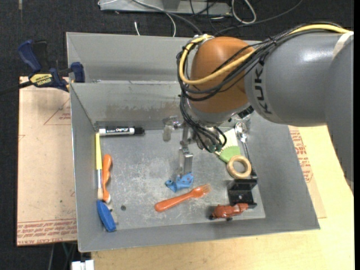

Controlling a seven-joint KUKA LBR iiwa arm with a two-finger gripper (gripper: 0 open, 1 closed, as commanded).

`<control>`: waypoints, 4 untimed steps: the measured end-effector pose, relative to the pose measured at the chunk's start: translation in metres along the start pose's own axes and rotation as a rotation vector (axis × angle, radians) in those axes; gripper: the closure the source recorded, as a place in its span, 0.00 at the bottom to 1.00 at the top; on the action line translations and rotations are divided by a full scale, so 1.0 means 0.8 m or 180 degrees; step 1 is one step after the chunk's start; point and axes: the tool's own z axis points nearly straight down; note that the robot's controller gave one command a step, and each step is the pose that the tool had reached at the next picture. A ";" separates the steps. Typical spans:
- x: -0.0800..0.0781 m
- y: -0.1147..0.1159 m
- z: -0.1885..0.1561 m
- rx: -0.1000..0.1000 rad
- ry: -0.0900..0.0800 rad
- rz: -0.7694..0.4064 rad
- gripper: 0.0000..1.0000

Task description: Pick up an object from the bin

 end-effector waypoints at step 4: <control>0.025 -0.046 0.123 0.0000 -0.0030 -0.1968 1.00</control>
Offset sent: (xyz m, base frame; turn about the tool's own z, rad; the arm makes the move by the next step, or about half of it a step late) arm -0.0322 -0.0567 -0.0534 -0.4417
